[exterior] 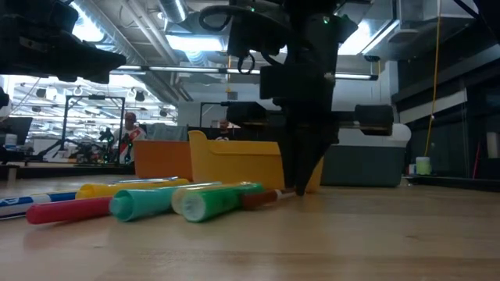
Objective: Pick & Place Markers
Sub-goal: Put the brown marker pen into the blue bin
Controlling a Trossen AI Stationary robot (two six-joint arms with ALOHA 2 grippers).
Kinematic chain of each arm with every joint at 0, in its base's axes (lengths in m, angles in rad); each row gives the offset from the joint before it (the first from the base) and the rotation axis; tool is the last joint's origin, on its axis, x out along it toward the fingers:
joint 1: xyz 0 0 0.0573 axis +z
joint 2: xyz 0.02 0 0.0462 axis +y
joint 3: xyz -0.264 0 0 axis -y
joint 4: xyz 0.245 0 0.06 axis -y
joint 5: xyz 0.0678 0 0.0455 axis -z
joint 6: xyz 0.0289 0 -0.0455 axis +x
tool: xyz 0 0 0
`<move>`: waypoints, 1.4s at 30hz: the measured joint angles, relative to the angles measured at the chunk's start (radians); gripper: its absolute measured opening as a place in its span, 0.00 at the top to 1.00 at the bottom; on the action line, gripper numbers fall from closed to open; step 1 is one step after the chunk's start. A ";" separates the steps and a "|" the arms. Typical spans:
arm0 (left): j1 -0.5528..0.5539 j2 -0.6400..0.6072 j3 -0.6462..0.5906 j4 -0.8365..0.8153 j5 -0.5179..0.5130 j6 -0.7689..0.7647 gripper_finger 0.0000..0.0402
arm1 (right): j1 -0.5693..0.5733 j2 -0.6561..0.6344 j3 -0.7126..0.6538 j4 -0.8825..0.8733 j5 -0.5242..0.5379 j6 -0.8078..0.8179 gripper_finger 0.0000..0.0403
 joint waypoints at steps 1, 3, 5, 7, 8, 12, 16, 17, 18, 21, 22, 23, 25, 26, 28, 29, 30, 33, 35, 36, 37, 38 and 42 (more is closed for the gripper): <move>0.000 0.000 0.000 0.000 0.000 0.000 0.97 | 0.000 0.000 0.009 -0.009 0.000 0.001 0.95; 0.000 0.000 0.000 0.000 0.000 0.000 0.97 | 0.000 0.000 0.022 -0.033 0.000 0.002 0.95; 0.000 0.000 0.000 0.000 0.000 0.000 0.97 | 0.000 0.000 0.029 -0.049 -0.001 0.003 0.95; 0.000 0.000 0.000 0.000 0.000 0.000 0.97 | 0.000 -0.001 0.039 -0.067 -0.001 0.003 0.95; 0.000 0.000 0.000 0.000 0.000 0.000 0.97 | 0.000 -0.003 0.043 -0.077 -0.001 0.003 0.95; 0.000 0.000 0.000 0.000 0.000 0.000 0.98 | 0.003 -0.022 0.045 -0.095 -0.001 0.004 0.95; 0.000 0.000 0.000 0.000 0.000 0.000 0.97 | 0.013 -0.062 0.045 -0.099 -0.003 0.007 0.95; 0.000 0.000 0.000 0.000 0.000 0.000 0.97 | 0.015 -0.075 0.045 -0.098 -0.003 0.007 0.95; 0.000 0.000 0.000 0.000 0.000 0.000 0.97 | 0.017 -0.085 0.045 -0.099 -0.003 0.009 0.95; 0.000 0.000 0.000 0.000 0.000 0.000 0.97 | 0.021 -0.117 0.046 -0.099 -0.002 0.039 0.95; 0.000 0.000 0.000 0.000 0.000 0.000 0.97 | 0.021 -0.126 0.046 -0.099 -0.003 0.048 0.95; 0.000 0.000 0.000 0.000 0.000 0.000 0.98 | 0.022 -0.137 0.046 -0.099 -0.003 0.054 0.95; 0.000 0.000 0.000 0.000 0.000 0.000 0.98 | 0.022 -0.156 0.046 -0.100 -0.004 0.057 0.95; 0.000 0.000 0.000 0.000 0.000 0.000 0.98 | 0.022 -0.165 0.046 -0.099 -0.003 0.057 0.95; 0.000 0.000 0.000 0.000 0.000 0.000 0.98 | 0.024 -0.181 0.046 -0.102 0.002 0.060 0.95; 0.000 0.000 0.000 0.000 0.000 0.000 0.97 | 0.025 -0.189 0.046 -0.104 0.011 0.064 0.95; 0.000 0.000 0.000 0.000 0.000 0.000 0.97 | 0.028 -0.197 0.046 -0.107 0.023 0.066 0.95; 0.000 0.000 0.000 0.000 0.000 0.000 0.97 | 0.042 -0.231 0.046 -0.113 0.047 0.088 0.95; 0.000 0.000 0.000 0.000 0.000 0.000 0.97 | 0.052 -0.257 0.046 -0.112 0.047 0.106 0.95; 0.000 0.000 0.000 0.000 0.000 0.000 0.97 | 0.056 -0.265 0.046 -0.113 0.047 0.108 0.95; 0.000 0.000 0.000 0.000 0.000 0.000 0.98 | 0.060 -0.275 0.046 -0.113 0.047 0.109 0.95; 0.000 0.000 0.000 0.000 0.000 0.000 0.98 | 0.063 -0.283 0.046 -0.113 0.047 0.109 0.95; 0.000 0.000 0.000 0.000 0.000 0.000 0.98 | 0.068 -0.319 0.046 -0.112 0.047 0.112 0.95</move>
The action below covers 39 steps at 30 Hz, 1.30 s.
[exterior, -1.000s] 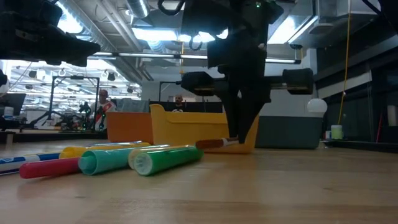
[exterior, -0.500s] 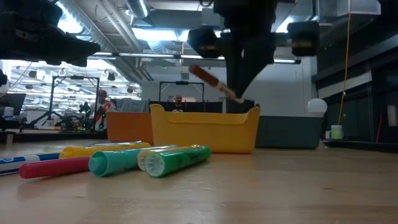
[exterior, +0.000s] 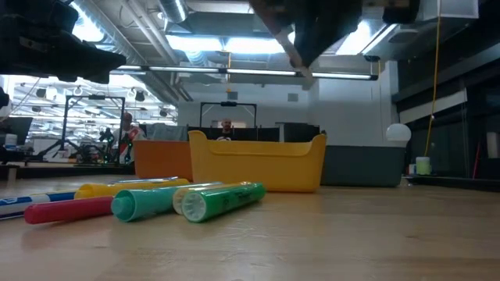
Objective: Pick & Place Markers
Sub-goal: Put the brown marker pen into the blue bin
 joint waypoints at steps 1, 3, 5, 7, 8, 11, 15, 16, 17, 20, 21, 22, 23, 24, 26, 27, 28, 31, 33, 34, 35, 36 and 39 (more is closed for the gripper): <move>0.000 0.000 0.000 0.000 0.000 0.000 0.97 | 0.000 -0.006 0.000 -0.002 0.000 0.001 0.95; 0.000 0.000 0.000 0.000 0.000 0.000 0.97 | 0.000 -0.016 0.000 -0.001 0.001 0.004 0.95; 0.000 0.000 0.000 0.000 0.000 0.000 0.97 | -0.002 -0.025 0.000 0.000 0.001 0.004 0.95; 0.000 0.000 0.000 0.000 0.000 0.000 0.97 | -0.009 -0.037 0.000 -0.001 0.001 0.004 0.95; 0.000 0.000 0.000 0.000 0.000 0.000 0.97 | -0.015 -0.043 0.000 0.000 0.000 0.004 0.95; 0.000 0.000 0.000 0.000 0.000 0.000 0.98 | -0.034 -0.063 0.000 -0.004 0.001 0.005 0.95; 0.000 0.000 0.000 0.000 0.000 0.000 0.97 | -0.060 -0.095 0.000 -0.008 0.004 0.042 0.95; 0.000 0.000 0.000 0.000 0.000 0.000 0.97 | -0.065 -0.105 0.000 -0.008 0.003 0.049 0.95; 0.000 0.000 0.000 0.000 0.000 0.000 0.97 | -0.070 -0.116 0.000 -0.009 0.003 0.050 0.95; 0.000 0.000 0.000 0.000 0.000 0.000 0.97 | -0.085 -0.147 0.000 -0.013 0.003 0.055 0.95; 0.000 0.000 0.000 0.000 0.000 0.000 0.97 | -0.091 -0.156 0.000 -0.014 0.010 0.057 0.95; 0.000 0.000 0.000 0.000 0.000 0.000 0.97 | -0.097 -0.166 0.000 -0.016 0.022 0.060 0.95; 0.000 0.000 0.000 0.000 0.000 0.000 0.98 | -0.105 -0.175 0.000 -0.018 0.035 0.065 0.95; 0.000 0.000 0.000 0.000 0.000 0.000 0.98 | -0.114 -0.185 0.000 -0.019 0.049 0.076 0.95; 0.000 0.000 0.000 0.000 0.000 0.000 0.98 | -0.133 -0.207 0.000 -0.023 0.067 0.101 0.95; 0.000 0.000 0.000 0.000 0.000 0.000 0.98 | -0.143 -0.216 0.000 -0.023 0.072 0.112 0.95; 0.000 0.000 0.000 0.000 0.000 0.000 0.98 | -0.153 -0.225 0.000 -0.022 0.073 0.122 0.95; 0.000 0.000 0.000 0.000 0.000 0.000 0.97 | -0.181 -0.248 0.000 -0.022 0.073 0.159 0.95; 0.000 0.000 0.000 0.000 0.000 0.000 0.97 | -0.200 -0.266 0.000 -0.022 0.073 0.177 0.95; 0.000 0.000 0.000 0.000 0.000 0.000 0.97 | -0.210 -0.276 0.000 -0.022 0.073 0.184 0.95; 0.000 0.000 0.000 0.000 0.000 0.000 0.97 | -0.220 -0.286 0.000 -0.022 0.072 0.185 0.95; 0.000 0.000 0.000 0.000 0.000 0.000 0.97 | -0.230 -0.294 0.000 -0.022 0.076 0.187 0.95; 0.000 0.000 0.000 0.000 0.000 0.000 0.98 | -0.260 -0.323 0.000 -0.022 0.109 0.188 0.95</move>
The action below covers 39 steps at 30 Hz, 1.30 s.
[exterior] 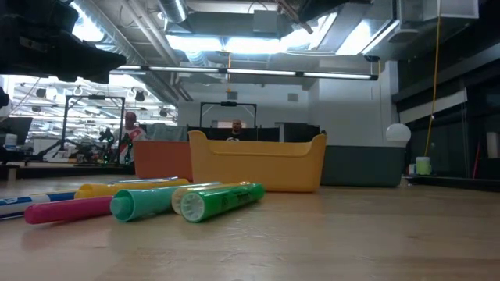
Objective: Pick & Place Markers
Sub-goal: Put the brown marker pen into the blue bin
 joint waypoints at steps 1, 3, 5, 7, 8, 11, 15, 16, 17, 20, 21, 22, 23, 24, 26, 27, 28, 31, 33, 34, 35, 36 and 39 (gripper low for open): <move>0.000 0.000 0.000 0.000 0.000 0.000 0.98 | -0.011 -0.011 0.000 0.000 0.007 0.000 0.95; 0.000 0.000 0.000 0.000 0.000 0.000 0.98 | -0.033 -0.036 0.000 0.000 0.021 0.007 0.95; 0.000 0.000 0.000 0.000 0.000 0.000 0.97 | -0.056 -0.055 0.000 0.007 0.023 0.028 0.95; 0.000 0.000 0.000 0.000 0.000 0.000 0.97 | -0.079 -0.074 0.000 0.015 0.023 0.047 0.95; 0.000 0.000 0.000 0.000 0.000 0.000 0.97 | -0.091 -0.083 0.000 0.020 0.023 0.050 0.95; 0.000 0.000 0.000 0.000 0.000 0.000 0.97 | -0.126 -0.116 0.000 0.032 0.023 0.071 0.95; 0.000 0.000 0.000 0.000 0.000 0.000 0.98 | -0.186 -0.152 0.000 0.029 0.023 0.102 0.95; 0.000 0.000 0.000 0.000 0.000 0.000 0.98 | -0.202 -0.161 0.000 0.029 0.023 0.104 0.95; 0.000 0.000 0.000 0.000 0.000 0.000 0.98 | -0.218 -0.171 0.000 0.028 0.023 0.105 0.95; 0.000 0.000 0.000 0.000 0.000 0.000 0.97 | -0.264 -0.200 0.000 0.024 0.023 0.108 0.95; 0.000 0.000 0.000 0.000 0.000 0.000 0.97 | -0.280 -0.208 0.000 0.019 0.023 0.108 0.95; 0.000 0.000 0.000 0.000 0.000 0.000 0.97 | -0.296 -0.214 0.000 0.014 0.023 0.108 0.95; 0.000 0.000 0.000 0.000 0.000 0.000 0.97 | -0.312 -0.220 0.000 0.011 0.023 0.108 0.95; 0.000 0.000 0.000 0.000 0.000 0.000 0.97 | -0.329 -0.225 0.000 0.005 0.023 0.108 0.95; 0.000 0.000 0.000 0.000 0.000 0.000 0.98 | -0.363 -0.237 0.000 -0.008 0.023 0.108 0.95; 0.000 0.000 0.000 0.000 0.000 0.000 0.98 | -0.379 -0.242 0.000 -0.013 0.023 0.108 0.95; 0.000 0.000 0.000 0.000 0.000 0.000 0.98 | -0.393 -0.247 0.000 -0.021 0.023 0.108 0.95; 0.000 0.000 0.000 0.000 0.000 0.000 0.98 | -0.432 -0.253 0.000 -0.047 0.023 0.107 0.95; 0.000 0.000 0.000 0.000 0.000 0.000 0.97 | -0.458 -0.255 0.000 -0.067 0.022 0.105 0.95; 0.000 0.000 0.000 0.000 0.000 0.000 0.97 | -0.472 -0.256 0.000 -0.076 0.022 0.104 0.95; 0.000 0.000 0.000 0.000 0.000 0.000 0.97 | -0.485 -0.257 0.000 -0.083 0.022 0.103 0.95; 0.000 0.000 0.000 0.000 0.000 0.000 0.97 | -0.497 -0.259 0.000 -0.089 0.022 0.102 0.95; 0.000 0.000 0.000 0.000 0.000 0.000 0.98 | -0.535 -0.260 0.000 -0.113 0.022 0.100 0.95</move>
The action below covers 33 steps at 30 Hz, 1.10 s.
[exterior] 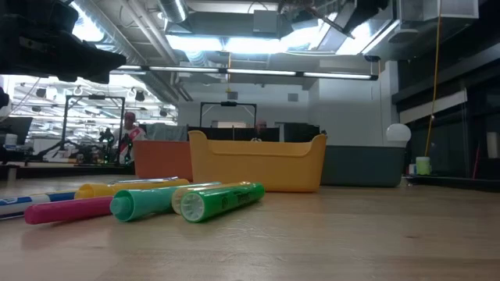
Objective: Pick & Place Markers
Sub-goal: Put the brown marker pen into the blue bin
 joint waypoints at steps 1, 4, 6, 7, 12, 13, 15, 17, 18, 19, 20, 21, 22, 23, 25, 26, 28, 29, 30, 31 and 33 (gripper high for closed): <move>0.000 0.000 0.000 0.000 0.000 0.000 0.98 | -0.013 0.000 0.000 -0.005 -0.001 0.000 0.95; 0.000 0.000 0.000 0.000 0.000 0.000 0.98 | -0.049 -0.001 0.000 -0.026 -0.019 0.000 0.95; 0.000 0.000 0.000 0.000 0.000 0.000 0.97 | -0.071 -0.001 0.000 -0.038 -0.045 0.000 0.95; 0.000 0.000 0.000 0.000 0.000 0.000 0.97 | -0.081 -0.001 0.000 -0.046 -0.053 0.000 0.95; 0.000 0.000 0.000 0.000 0.000 0.000 0.97 | -0.121 -0.001 0.000 -0.064 -0.063 0.001 0.95; 0.000 0.000 0.000 0.000 0.000 0.000 0.97 | -0.131 -0.001 0.000 -0.068 -0.063 0.002 0.95; 0.000 0.000 0.000 0.000 0.000 0.000 0.98 | -0.148 0.000 0.000 -0.076 -0.063 0.003 0.95; 0.000 0.000 0.000 0.000 0.000 0.000 0.98 | -0.164 0.000 0.000 -0.080 -0.063 0.007 0.95; 0.000 0.000 0.000 0.000 0.000 0.000 0.98 | -0.171 0.000 0.000 -0.082 -0.063 0.012 0.95; 0.000 0.000 0.000 0.000 0.000 0.000 0.98 | -0.179 0.000 0.000 -0.082 -0.063 0.019 0.95; 0.000 0.000 0.000 0.000 0.000 0.000 0.97 | -0.185 0.000 0.000 -0.081 -0.063 0.023 0.95; 0.000 0.000 0.000 0.000 0.000 0.000 0.97 | -0.189 0.000 0.000 -0.082 -0.062 0.025 0.95; 0.000 0.000 0.000 0.000 0.000 0.000 0.97 | -0.192 0.000 0.000 -0.081 -0.061 0.026 0.95; 0.000 0.000 0.000 0.000 0.000 0.000 0.97 | -0.193 0.000 0.000 -0.081 -0.061 0.026 0.95; 0.000 0.000 0.000 0.000 0.000 0.000 0.97 | -0.193 0.000 0.000 -0.081 -0.060 0.033 0.95; 0.000 0.000 0.000 0.000 0.000 0.000 0.97 | -0.193 0.000 0.000 -0.081 -0.061 0.040 0.95; 0.000 0.000 0.000 0.000 0.000 0.000 0.98 | -0.193 0.005 0.000 -0.081 -0.063 0.060 0.95; 0.000 0.000 0.000 0.000 0.000 0.000 0.98 | -0.193 0.009 0.000 -0.081 -0.064 0.065 0.95; 0.000 0.000 0.000 0.000 0.000 0.000 0.98 | -0.193 0.014 0.000 -0.081 -0.062 0.071 0.95; 0.000 0.000 0.000 0.000 0.000 0.000 0.98 | -0.196 0.020 0.000 -0.081 -0.064 0.078 0.95; 0.000 0.000 0.000 0.000 0.000 0.000 0.98 | -0.205 0.037 0.000 -0.082 -0.071 0.101 0.95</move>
